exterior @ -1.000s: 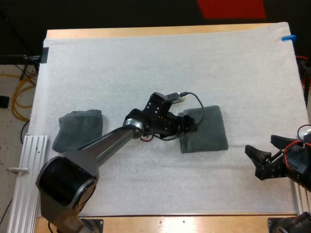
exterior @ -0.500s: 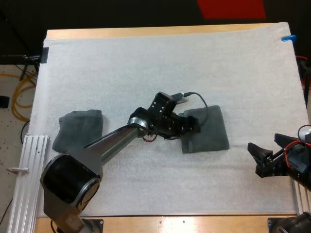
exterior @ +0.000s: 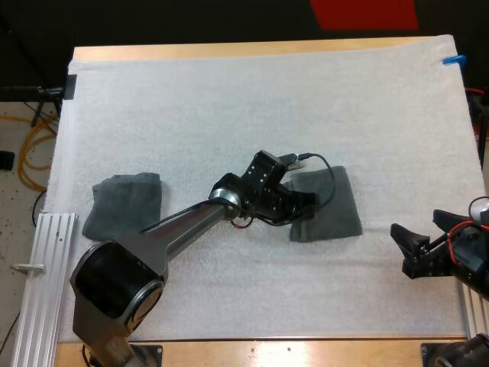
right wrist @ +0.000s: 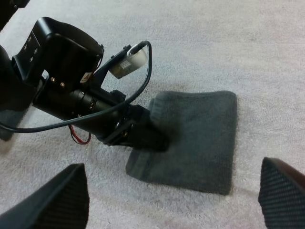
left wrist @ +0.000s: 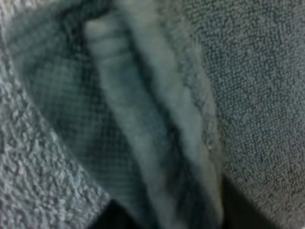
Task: Pick towel from pile fold and stack
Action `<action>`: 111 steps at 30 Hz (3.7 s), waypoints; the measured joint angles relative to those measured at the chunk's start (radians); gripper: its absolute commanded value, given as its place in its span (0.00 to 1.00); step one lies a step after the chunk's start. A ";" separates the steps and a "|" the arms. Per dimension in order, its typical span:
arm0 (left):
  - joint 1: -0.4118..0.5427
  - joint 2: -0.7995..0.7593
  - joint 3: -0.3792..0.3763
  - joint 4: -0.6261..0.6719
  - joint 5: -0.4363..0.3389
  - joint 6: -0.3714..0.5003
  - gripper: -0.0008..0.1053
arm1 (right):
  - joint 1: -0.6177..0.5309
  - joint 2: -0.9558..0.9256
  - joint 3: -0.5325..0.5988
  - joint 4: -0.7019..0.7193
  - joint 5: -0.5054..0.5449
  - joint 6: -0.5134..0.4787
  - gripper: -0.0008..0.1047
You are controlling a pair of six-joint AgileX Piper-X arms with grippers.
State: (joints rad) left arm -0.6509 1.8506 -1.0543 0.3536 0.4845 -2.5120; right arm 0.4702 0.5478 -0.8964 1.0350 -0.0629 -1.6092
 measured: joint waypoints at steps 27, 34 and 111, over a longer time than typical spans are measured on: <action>0.522 -0.396 0.000 0.734 -0.482 0.782 0.01 | 0.000 0.000 0.000 0.000 0.000 0.000 0.68; 0.685 -0.446 -0.057 0.800 -0.580 0.893 0.01 | 0.000 0.000 0.000 0.000 0.000 0.000 0.68; 0.682 -0.669 -0.028 0.709 -0.314 0.935 0.29 | 0.000 0.024 0.000 -0.010 -0.072 0.000 0.68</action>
State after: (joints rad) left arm 0.0307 1.1818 -1.0827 1.0624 0.1704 -1.5770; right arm 0.4702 0.5714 -0.8964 1.0252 -0.1344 -1.6092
